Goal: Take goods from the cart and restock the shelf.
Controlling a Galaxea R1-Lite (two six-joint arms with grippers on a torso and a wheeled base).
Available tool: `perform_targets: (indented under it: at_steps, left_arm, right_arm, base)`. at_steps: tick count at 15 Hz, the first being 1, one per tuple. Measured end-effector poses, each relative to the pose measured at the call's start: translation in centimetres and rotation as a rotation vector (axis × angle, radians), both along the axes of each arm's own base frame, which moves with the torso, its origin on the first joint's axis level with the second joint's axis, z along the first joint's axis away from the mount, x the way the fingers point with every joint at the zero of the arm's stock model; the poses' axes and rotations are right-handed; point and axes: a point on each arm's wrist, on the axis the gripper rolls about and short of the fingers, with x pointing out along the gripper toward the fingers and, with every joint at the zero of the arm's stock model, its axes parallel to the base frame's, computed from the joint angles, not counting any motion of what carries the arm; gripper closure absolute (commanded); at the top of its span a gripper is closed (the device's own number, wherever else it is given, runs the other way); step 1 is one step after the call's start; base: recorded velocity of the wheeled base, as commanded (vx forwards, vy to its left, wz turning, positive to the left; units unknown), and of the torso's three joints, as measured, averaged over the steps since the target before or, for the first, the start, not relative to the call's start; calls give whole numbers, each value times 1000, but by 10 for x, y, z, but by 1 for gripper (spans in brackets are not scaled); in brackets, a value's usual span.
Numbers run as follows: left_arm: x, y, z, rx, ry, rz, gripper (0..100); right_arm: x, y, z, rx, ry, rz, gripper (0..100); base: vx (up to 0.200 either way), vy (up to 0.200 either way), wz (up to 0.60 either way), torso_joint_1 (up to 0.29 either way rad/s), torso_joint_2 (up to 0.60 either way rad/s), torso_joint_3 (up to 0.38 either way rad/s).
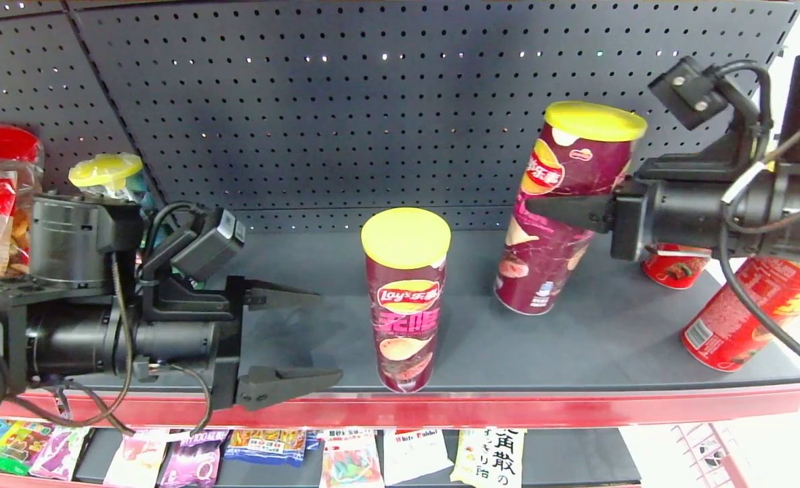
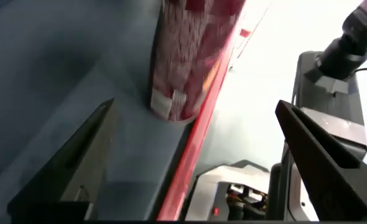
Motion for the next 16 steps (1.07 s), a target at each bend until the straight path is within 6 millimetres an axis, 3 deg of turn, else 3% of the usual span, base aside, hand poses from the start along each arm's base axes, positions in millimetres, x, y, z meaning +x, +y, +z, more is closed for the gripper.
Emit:
perform_targets:
  at_steps: [7, 11, 16]
  left_arm:
    - [-31, 36, 3, -41, 46, 152, 0]
    - [-43, 42, 11, -75, 51, 194, 0]
    - [-47, 42, 14, -80, 35, 193, 0]
  right_arm:
    - [61, 48, -20, -21, 47, 57, 100]
    - [90, 68, -27, -11, 45, 103, 100]
    - [107, 82, -38, -16, 54, 115, 100]
  base:
    - [0, 0, 0, 0, 0, 0]
    - [0, 0, 0, 0, 0, 0]
    - [0, 0, 0, 0, 0, 0]
